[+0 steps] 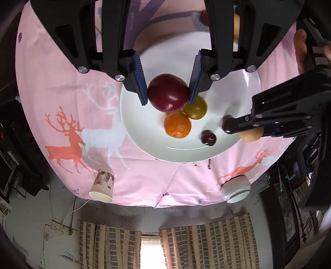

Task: Organize fruits
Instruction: 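Carry both fruits onto the white plate and open both tools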

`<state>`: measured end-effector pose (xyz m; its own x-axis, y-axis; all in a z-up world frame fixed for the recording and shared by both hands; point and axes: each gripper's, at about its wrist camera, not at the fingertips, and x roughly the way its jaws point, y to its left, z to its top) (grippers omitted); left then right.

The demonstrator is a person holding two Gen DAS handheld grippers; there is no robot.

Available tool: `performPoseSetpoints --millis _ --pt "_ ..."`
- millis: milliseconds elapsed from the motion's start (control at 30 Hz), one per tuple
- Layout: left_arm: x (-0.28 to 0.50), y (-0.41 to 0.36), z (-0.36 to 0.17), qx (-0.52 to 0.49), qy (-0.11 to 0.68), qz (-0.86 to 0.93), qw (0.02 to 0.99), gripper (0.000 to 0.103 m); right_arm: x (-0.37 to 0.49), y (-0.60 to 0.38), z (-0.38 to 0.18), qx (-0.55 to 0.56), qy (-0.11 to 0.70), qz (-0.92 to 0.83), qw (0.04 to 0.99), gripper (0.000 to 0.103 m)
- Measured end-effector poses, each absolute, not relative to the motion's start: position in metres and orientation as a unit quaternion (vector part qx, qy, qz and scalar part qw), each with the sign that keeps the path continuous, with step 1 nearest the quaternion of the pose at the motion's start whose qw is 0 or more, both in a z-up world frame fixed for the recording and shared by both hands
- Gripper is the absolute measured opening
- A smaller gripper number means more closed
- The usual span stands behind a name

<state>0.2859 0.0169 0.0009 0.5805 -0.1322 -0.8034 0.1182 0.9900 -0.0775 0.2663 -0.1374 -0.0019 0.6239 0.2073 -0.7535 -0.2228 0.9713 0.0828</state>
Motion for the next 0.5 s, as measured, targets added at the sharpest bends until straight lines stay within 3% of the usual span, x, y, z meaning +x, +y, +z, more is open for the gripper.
performPoseSetpoints --millis 500 --pt "0.323 0.007 -0.032 0.005 0.486 -0.060 0.872 0.040 0.308 -0.144 -0.034 0.004 0.445 0.119 0.888 0.041"
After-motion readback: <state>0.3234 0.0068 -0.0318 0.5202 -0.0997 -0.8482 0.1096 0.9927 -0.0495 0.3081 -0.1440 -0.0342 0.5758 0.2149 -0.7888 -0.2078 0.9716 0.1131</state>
